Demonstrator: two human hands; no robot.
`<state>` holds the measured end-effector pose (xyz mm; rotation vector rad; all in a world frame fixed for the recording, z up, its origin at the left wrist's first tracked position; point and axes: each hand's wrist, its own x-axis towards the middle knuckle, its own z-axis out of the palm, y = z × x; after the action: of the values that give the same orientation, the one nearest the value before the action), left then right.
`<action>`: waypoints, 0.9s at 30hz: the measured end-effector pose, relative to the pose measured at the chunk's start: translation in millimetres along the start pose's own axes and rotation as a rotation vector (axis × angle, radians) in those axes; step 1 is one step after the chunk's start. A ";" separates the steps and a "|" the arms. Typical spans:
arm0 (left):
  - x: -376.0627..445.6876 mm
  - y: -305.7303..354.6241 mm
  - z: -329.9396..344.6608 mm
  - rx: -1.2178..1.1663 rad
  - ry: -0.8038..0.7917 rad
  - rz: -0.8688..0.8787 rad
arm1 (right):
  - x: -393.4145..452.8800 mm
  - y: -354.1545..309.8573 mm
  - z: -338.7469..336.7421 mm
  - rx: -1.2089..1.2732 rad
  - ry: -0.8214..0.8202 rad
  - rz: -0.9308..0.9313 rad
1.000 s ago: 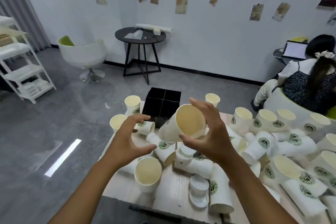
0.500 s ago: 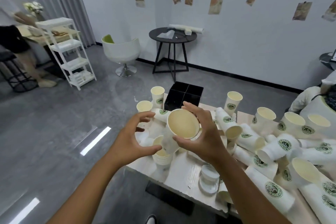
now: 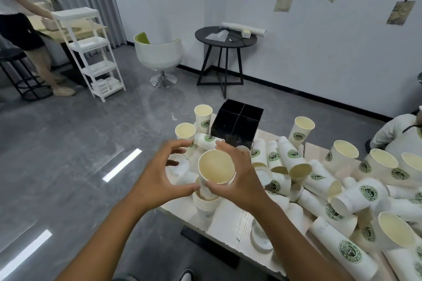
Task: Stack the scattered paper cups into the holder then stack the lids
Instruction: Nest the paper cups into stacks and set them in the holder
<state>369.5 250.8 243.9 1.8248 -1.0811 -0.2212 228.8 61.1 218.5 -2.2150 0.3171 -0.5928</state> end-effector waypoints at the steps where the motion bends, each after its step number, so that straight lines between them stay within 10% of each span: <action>1: 1.8 -3.8 0.0 -0.007 -0.004 -0.006 | 0.5 5.2 6.8 -0.011 -0.026 0.008; 27: 156.6 -54.3 123.2 0.145 -0.583 0.483 | -68.3 99.1 -50.5 -0.549 0.404 0.355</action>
<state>423.5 61.1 182.5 1.5948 -1.9513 -0.4045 141.2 -7.5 150.4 -2.4426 1.1758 -0.8218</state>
